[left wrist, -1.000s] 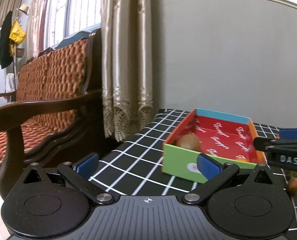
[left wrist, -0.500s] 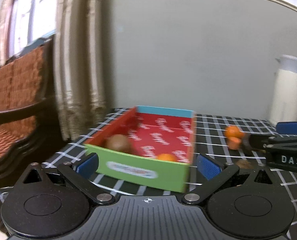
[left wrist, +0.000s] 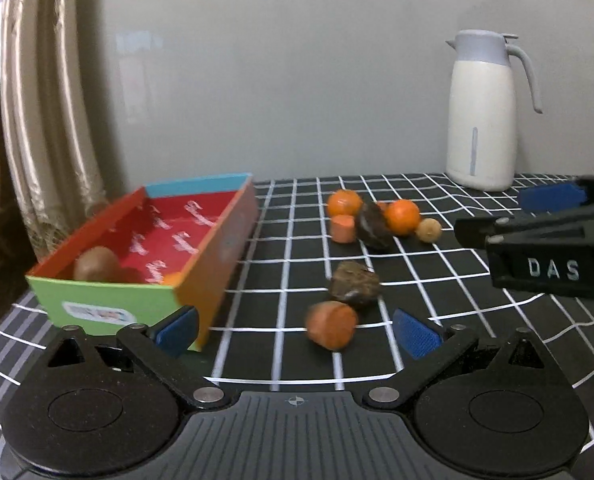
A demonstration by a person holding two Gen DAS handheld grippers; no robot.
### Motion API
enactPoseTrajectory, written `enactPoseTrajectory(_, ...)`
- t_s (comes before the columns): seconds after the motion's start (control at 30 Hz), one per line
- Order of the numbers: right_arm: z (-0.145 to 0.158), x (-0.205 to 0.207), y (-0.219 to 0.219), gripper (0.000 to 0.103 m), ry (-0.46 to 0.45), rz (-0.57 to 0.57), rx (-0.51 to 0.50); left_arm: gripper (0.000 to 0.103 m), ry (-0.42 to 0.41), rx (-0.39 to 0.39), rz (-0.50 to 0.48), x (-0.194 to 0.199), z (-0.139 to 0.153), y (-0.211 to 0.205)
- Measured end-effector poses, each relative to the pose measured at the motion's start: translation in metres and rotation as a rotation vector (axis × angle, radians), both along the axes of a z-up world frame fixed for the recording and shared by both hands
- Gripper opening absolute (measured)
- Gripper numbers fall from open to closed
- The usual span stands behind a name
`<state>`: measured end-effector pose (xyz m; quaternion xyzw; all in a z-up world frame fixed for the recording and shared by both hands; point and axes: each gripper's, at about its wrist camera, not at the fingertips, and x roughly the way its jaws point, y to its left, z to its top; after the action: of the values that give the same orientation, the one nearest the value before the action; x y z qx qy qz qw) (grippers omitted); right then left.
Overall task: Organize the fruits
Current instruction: 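Grasp the small orange-brown fruit with the left gripper, then drop the orange-brown fruit into the red box with the left gripper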
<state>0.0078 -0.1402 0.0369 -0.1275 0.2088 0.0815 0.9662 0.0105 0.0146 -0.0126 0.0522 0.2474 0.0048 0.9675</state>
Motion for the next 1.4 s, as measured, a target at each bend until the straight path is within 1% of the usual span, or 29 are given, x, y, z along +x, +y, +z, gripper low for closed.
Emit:
enactPoseTrajectory(0.03,-0.002,0.0,-0.003,0.062,0.001,-0.005,0.002,0.102,0.013,-0.01,0.003,0.002,-0.001,-0.001)
enactPoseTrajectory(0.1,-0.005,0.001,-0.01,0.062,0.01,-0.015,0.007,0.082,0.035,-0.03,0.013,0.006,-0.004,-0.001)
enactPoseTrajectory(0.13,-0.007,0.002,-0.012,0.062,0.019,-0.022,0.006,0.065,0.053,-0.045,0.013,0.01,-0.005,0.0)
enactPoseTrajectory(0.17,-0.008,0.004,-0.013,0.063,0.02,-0.023,0.009,0.056,0.074,-0.063,0.02,0.014,-0.007,0.0)
enactPoseTrajectory(0.23,-0.01,0.004,-0.016,0.064,0.017,-0.026,0.017,0.053,0.101,-0.083,0.039,0.022,-0.012,0.0)
enactPoseTrajectory(0.43,-0.019,0.011,-0.019,0.064,0.038,-0.022,0.014,0.053,0.113,-0.096,0.075,0.034,-0.023,-0.013)
enactPoseTrajectory(0.5,-0.019,0.012,-0.02,0.064,0.042,-0.021,0.016,0.053,0.106,-0.076,0.086,0.037,-0.024,-0.017)
enactPoseTrajectory(0.53,-0.02,0.013,-0.021,0.064,0.043,-0.02,0.016,0.049,0.103,-0.071,0.093,0.038,-0.024,-0.018)
enactPoseTrajectory(0.57,-0.02,0.013,-0.021,0.064,0.044,-0.023,0.017,0.035,0.1,-0.072,0.096,0.038,-0.023,-0.018)
enactPoseTrajectory(0.6,-0.02,0.013,-0.022,0.064,0.046,-0.025,0.019,0.035,0.102,-0.074,0.102,0.038,-0.022,-0.018)
enactPoseTrajectory(0.67,-0.019,0.014,-0.022,0.064,0.044,-0.027,0.027,0.035,0.091,-0.105,0.109,0.036,-0.019,-0.01)
enactPoseTrajectory(0.7,-0.018,0.014,-0.022,0.064,0.043,-0.027,0.03,0.035,0.069,-0.11,0.109,0.032,-0.015,-0.006)
enactPoseTrajectory(0.77,-0.018,0.015,-0.02,0.064,0.041,-0.025,0.04,0.035,0.005,-0.088,0.117,0.023,-0.005,0.0)
enactPoseTrajectory(0.87,-0.018,0.017,-0.012,0.064,0.042,-0.012,0.037,0.035,-0.102,-0.036,0.146,0.011,0.008,0.01)
enactPoseTrajectory(0.93,-0.02,0.018,-0.006,0.064,0.046,-0.003,0.032,0.035,-0.147,-0.021,0.175,0.008,0.014,0.022)
enactPoseTrajectory(0.97,-0.021,0.019,-0.002,0.064,0.047,0.003,0.029,0.035,-0.159,-0.027,0.19,0.009,0.017,0.029)
enactPoseTrajectory(1.1,-0.023,0.022,0.013,0.064,0.053,0.022,0.026,0.035,-0.152,-0.06,0.24,0.019,0.021,0.058)
enactPoseTrajectory(1.4,-0.028,0.027,0.037,0.064,0.061,0.058,0.016,0.035,-0.155,-0.07,0.295,0.033,0.019,0.1)
